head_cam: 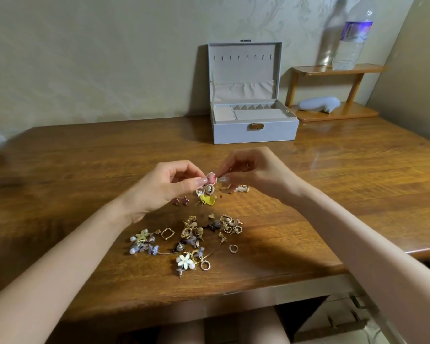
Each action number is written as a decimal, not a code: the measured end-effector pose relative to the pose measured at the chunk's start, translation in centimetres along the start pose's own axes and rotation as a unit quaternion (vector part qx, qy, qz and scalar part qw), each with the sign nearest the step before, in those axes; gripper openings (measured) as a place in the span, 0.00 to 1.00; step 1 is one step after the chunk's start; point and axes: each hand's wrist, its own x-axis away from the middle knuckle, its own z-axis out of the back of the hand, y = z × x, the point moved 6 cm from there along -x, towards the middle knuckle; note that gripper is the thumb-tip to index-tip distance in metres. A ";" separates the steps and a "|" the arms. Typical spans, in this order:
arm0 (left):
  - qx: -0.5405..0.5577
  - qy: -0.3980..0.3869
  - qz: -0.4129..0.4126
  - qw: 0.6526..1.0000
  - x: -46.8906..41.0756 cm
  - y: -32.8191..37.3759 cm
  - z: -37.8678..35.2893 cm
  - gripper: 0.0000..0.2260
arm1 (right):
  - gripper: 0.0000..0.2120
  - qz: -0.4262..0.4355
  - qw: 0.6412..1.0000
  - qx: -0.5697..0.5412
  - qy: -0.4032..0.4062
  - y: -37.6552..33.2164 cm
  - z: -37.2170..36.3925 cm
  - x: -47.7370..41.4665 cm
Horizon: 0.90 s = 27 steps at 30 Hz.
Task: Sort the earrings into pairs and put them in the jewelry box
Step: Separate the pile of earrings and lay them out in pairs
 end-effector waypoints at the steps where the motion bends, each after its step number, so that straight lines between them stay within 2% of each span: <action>1: 0.004 0.006 -0.002 1.000 0.1 -0.1 0.4 0.11 | 0.04 0.002 1.000 0.000 -0.002 -0.2 -0.3 -0.3; 4: -0.007 0.037 0.002 0.999 0.3 -0.7 2.1 0.09 | 0.04 0.010 1.000 0.018 -0.005 -0.7 -1.2 -1.5; 7: -0.026 0.062 0.009 0.998 0.7 -1.6 3.4 0.11 | 0.04 0.027 0.998 0.062 -0.006 -1.2 -2.4 -2.7; 10: -0.038 0.076 0.006 0.996 1.1 -2.3 4.2 0.07 | 0.05 0.048 0.994 0.102 -0.009 -1.7 -4.0 -3.7; 15: -0.117 0.110 0.011 0.987 2.2 -3.5 5.7 0.04 | 0.06 0.057 0.986 0.152 -0.042 -1.6 -6.8 -4.6; 20: -0.116 0.112 0.003 0.987 3.7 -3.6 6.8 0.05 | 0.05 0.057 0.986 0.145 -0.065 -1.8 -8.4 -4.5; 27: -0.102 0.075 0.023 0.992 4.1 -4.5 7.2 0.06 | 0.06 0.048 0.983 0.142 -0.103 -1.9 -9.6 -5.2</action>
